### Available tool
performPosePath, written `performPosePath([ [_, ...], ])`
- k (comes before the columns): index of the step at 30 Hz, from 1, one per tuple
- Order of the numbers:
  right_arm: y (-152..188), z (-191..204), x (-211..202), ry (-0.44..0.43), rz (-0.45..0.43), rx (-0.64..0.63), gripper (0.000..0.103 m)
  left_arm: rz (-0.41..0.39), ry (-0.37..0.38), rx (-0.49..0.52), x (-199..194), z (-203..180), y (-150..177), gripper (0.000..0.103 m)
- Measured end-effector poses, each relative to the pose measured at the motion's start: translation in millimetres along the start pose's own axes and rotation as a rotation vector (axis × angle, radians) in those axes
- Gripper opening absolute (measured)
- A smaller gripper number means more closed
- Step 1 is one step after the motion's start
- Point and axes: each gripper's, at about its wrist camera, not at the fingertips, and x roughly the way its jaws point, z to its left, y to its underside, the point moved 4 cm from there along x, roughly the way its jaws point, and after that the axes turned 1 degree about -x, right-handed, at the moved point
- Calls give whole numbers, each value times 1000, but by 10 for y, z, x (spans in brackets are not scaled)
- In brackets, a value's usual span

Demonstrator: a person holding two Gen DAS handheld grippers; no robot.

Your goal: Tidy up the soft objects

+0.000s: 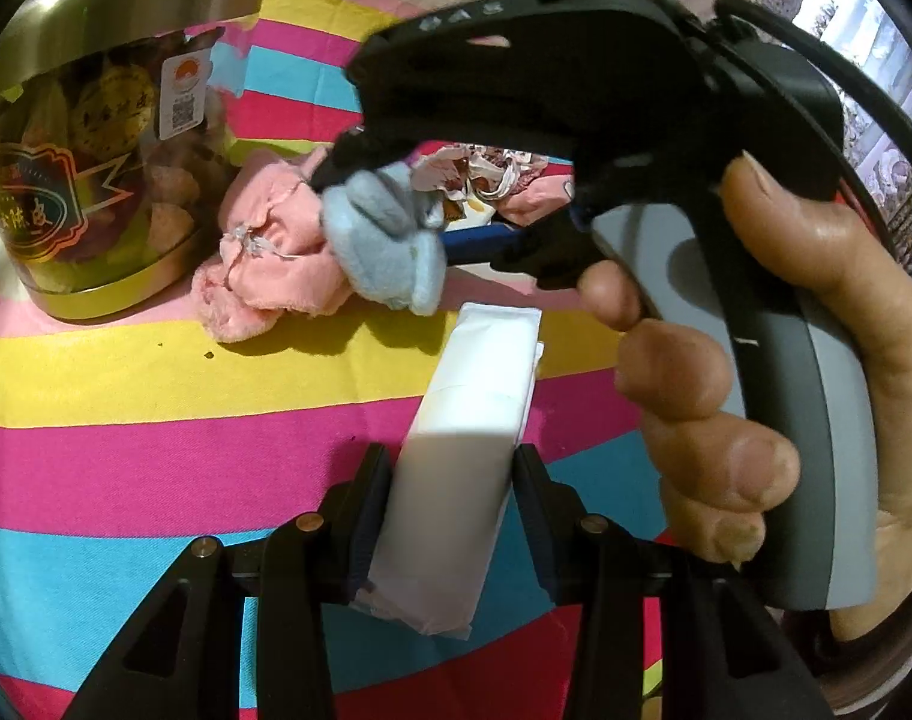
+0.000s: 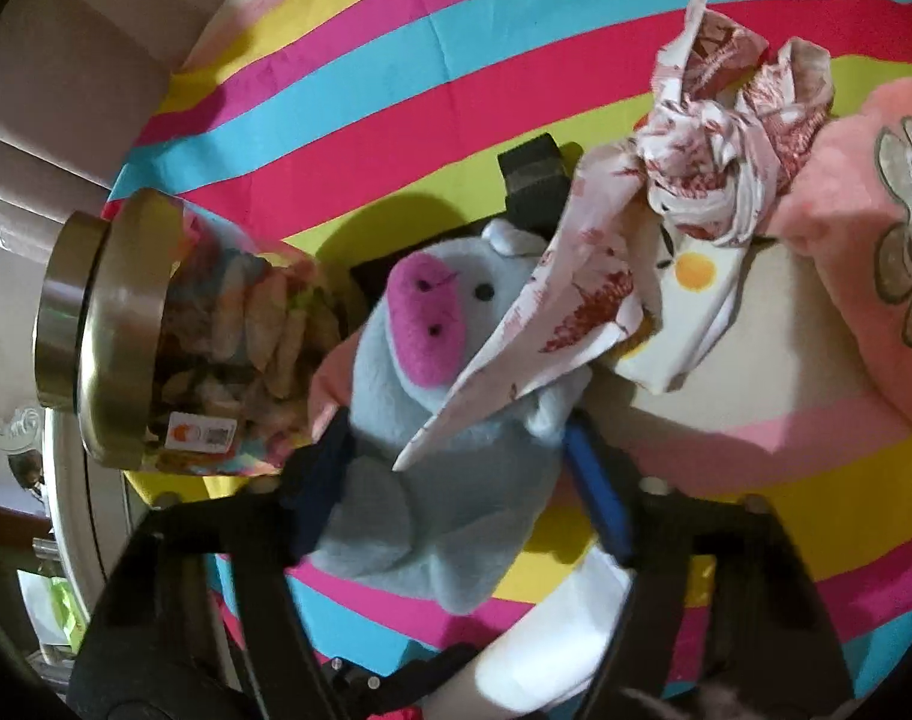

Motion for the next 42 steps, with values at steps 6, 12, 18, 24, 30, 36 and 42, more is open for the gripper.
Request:
performPosePath([
  [6, 89, -21, -233, 12, -56, -69, 45, -12, -4, -33, -37, 91, -19, 43],
  [12, 251, -79, -502, 3, -117, -108, 32, -21, 1, -40, -68, 104, -26, 42],
  [18, 441, -218, -859, 61, -203, -168, 16, -35, -10, -46, -123, 116, -31, 42],
  [24, 553, -452, -938, 87, -203, -145, 12, -39, -13, -47, -156, 119, 4, 42],
  [30, 742, -613, -1227, 90, -246, -143, 11, -53, -27, -57, -135, 107, -11, 42],
  [36, 917, -691, -1532, 87, -292, -151, 9, -74, -45, -80, -181, 158, -22, 42],
  [42, 1122, -758, -1768, 124, -319, -174, 9, -87, -48, -72, -206, 115, -28, 42],
])
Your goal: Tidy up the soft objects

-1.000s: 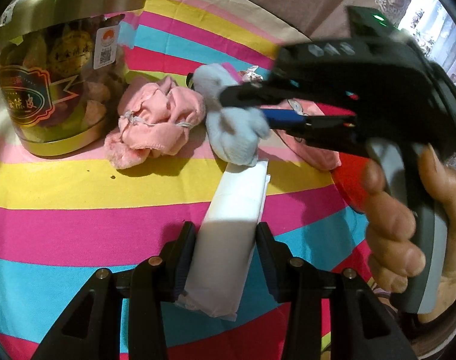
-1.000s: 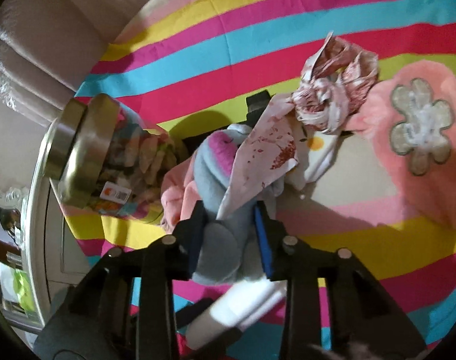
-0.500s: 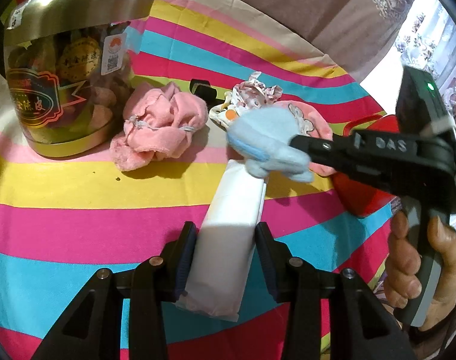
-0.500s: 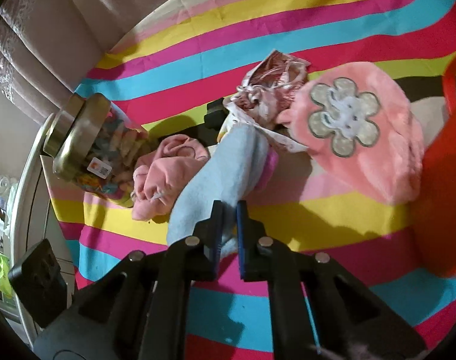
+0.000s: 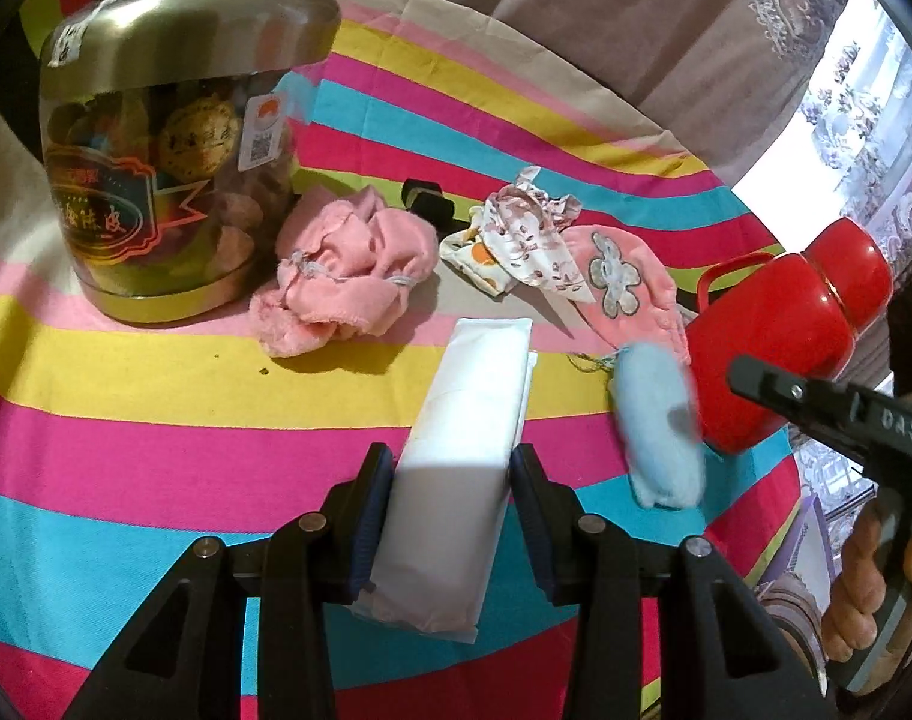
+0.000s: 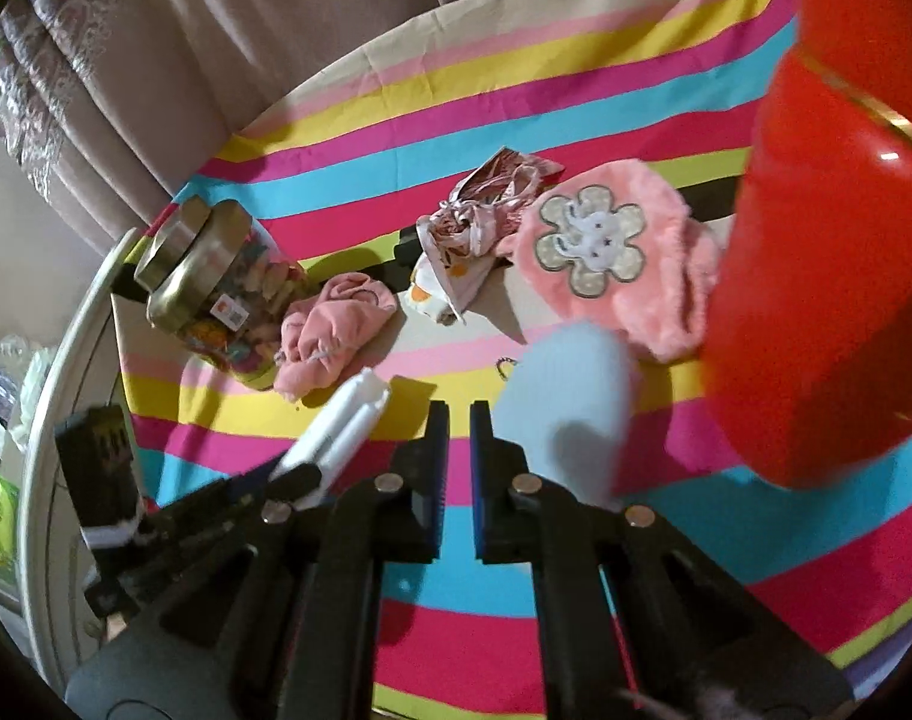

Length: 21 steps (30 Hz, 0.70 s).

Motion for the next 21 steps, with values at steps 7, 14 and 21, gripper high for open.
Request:
performPosePath([
  [7, 165, -163, 7, 141, 79, -4, 26, -3, -6, 16, -2, -65, 20, 42],
  [14, 237, -135, 310, 207, 118, -39, 79, -2, -7, 17, 28, -61, 29, 42],
  [21, 257, -123, 773, 338, 171, -115, 82, -14, -13, 31, 29, -98, 32, 42],
])
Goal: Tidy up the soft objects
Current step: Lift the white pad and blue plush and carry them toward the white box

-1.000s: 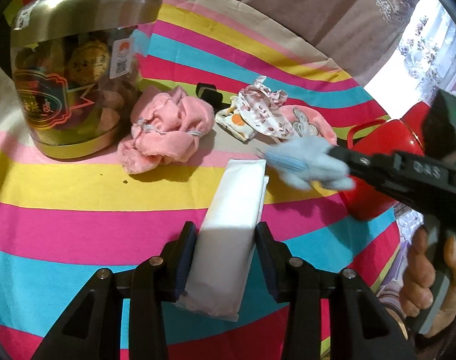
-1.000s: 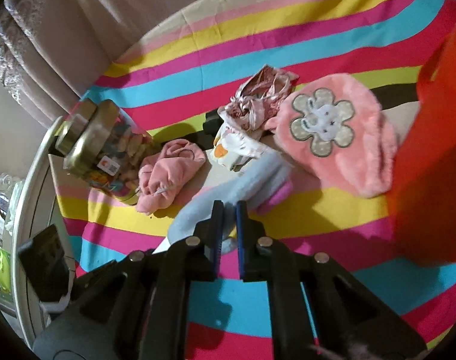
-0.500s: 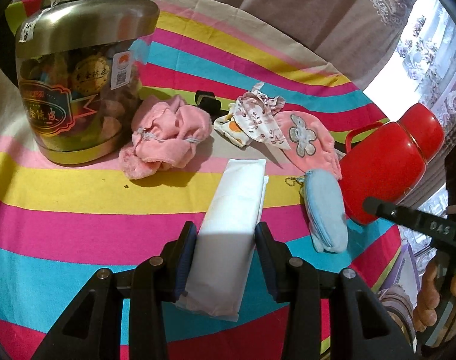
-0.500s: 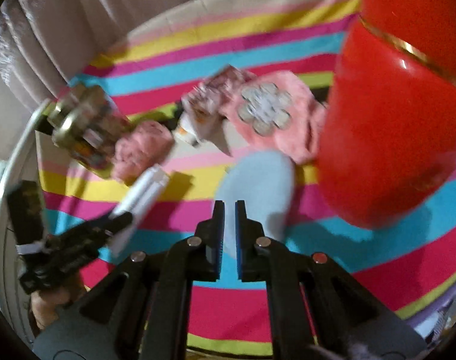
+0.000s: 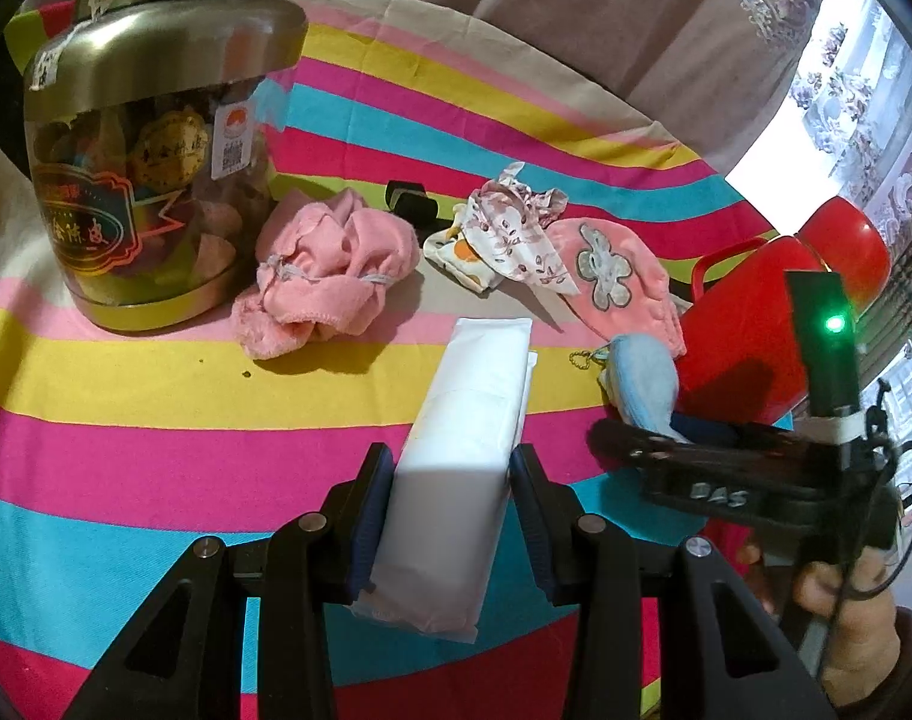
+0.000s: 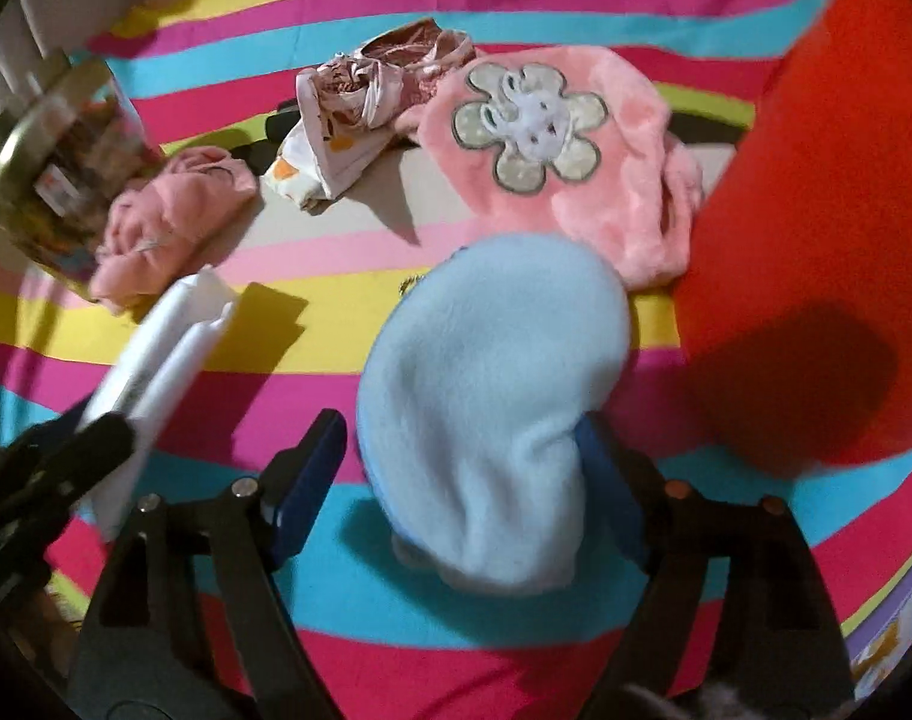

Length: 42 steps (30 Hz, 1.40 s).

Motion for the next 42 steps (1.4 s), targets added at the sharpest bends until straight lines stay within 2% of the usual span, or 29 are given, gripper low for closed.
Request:
performPosePath([
  [1, -3, 28, 13, 20, -5, -18, 75, -4, 0, 0, -6, -8, -4, 42],
  [2, 7, 63, 15, 53, -10, -46, 62, -6, -1, 1, -8, -11, -8, 42],
  [4, 32, 131, -35, 81, -32, -87, 43, -12, -4, 5, -23, -37, -16, 42],
  [10, 135, 129, -325, 66, -115, -108, 25, -55, -9, 26, -194, -211, -30, 42],
  [16, 218, 72, -781, 45, -196, -95, 18, -108, 19, 22, -486, -490, -16, 42],
  [23, 424, -242, -1151, -45, -232, -39, 15, -157, 32, 70, -739, -881, 26, 42],
  [31, 837, -921, -1476, -79, -246, 56, 14, -153, 65, 98, -845, -1239, 148, 42],
  [37, 1165, -1512, -1737, -58, -261, 148, 14, -120, 122, 144, -800, -1650, 282, 42],
  [42, 1496, -2019, -1936, -5, -277, 216, 14, -88, 180, 212, -727, -2177, 422, 42],
])
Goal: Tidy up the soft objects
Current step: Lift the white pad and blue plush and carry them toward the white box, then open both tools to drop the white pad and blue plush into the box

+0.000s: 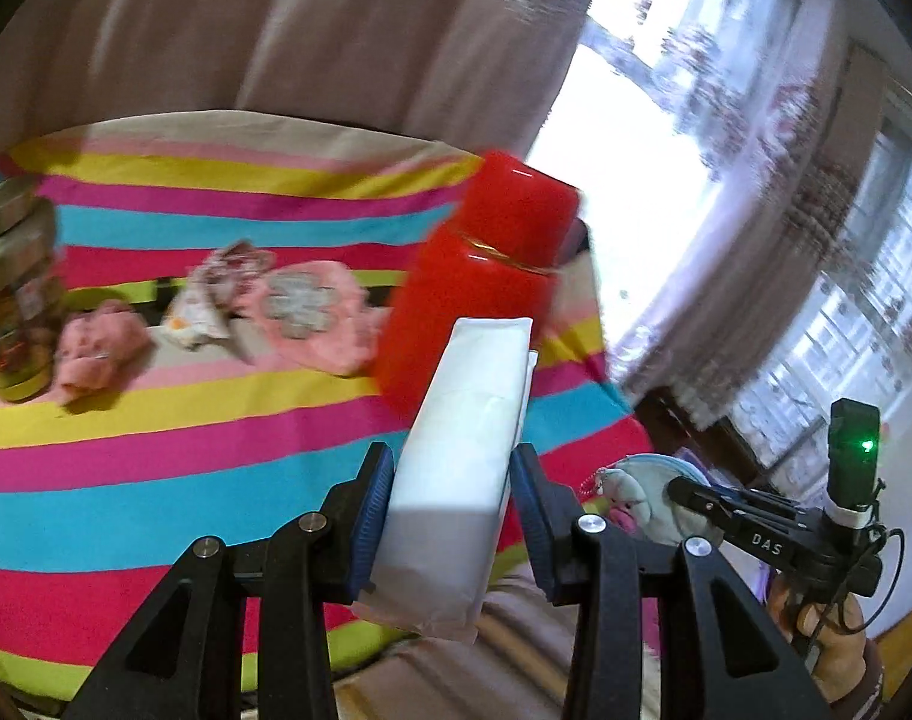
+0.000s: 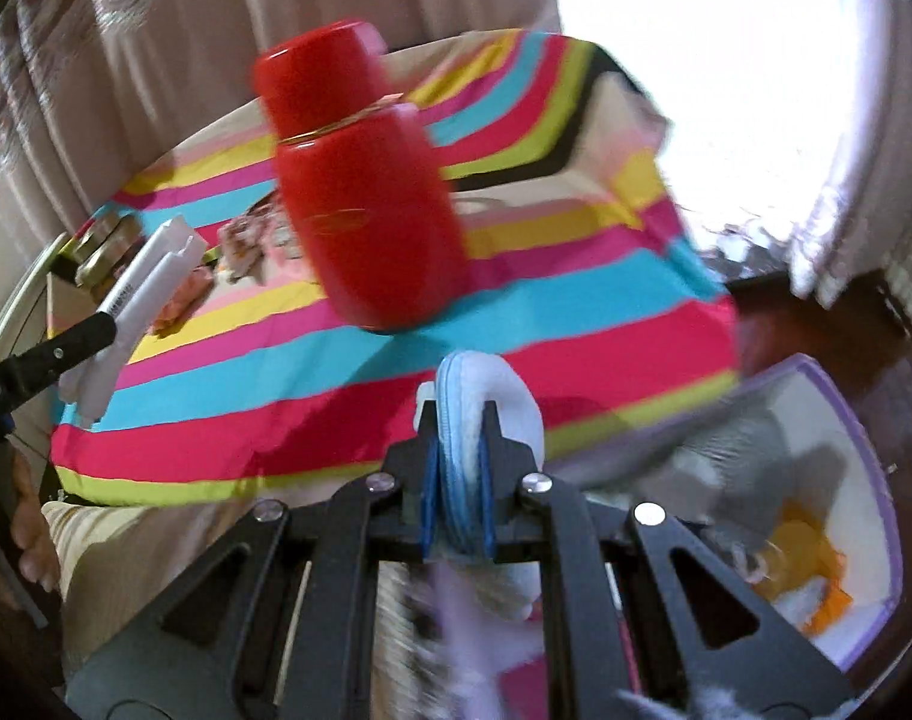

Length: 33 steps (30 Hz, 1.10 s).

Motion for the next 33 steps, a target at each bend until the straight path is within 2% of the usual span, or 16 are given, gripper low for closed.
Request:
performPosePath([
  [10, 70, -878, -521, 250, -70, 52, 14, 96, 125, 88, 393, -933, 125, 42],
  [15, 61, -1141, -663, 293, -85, 94, 14, 143, 168, 128, 543, -1272, 247, 42],
  [20, 52, -1205, -729, 293, -93, 105, 15, 197, 234, 140, 681, -1518, 370, 42],
  [22, 40, -1218, -725, 288, -93, 111, 17, 210, 257, 145, 729, -1602, 404, 47],
  [24, 31, -1232, -722, 291, -91, 118, 27, 222, 252, 160, 796, -1669, 434, 64],
  [26, 29, -1230, -730, 301, -91, 116, 60, 213, 223, 160, 814, -1631, 439, 66],
  [28, 22, -1193, -761, 300, -109, 102, 74, 212, 214, 139, 814, -1556, 423, 66],
  [33, -41, -1035, -786, 313, -135, 44, 77, 192, 187, 107, 782, -1423, 375, 66],
])
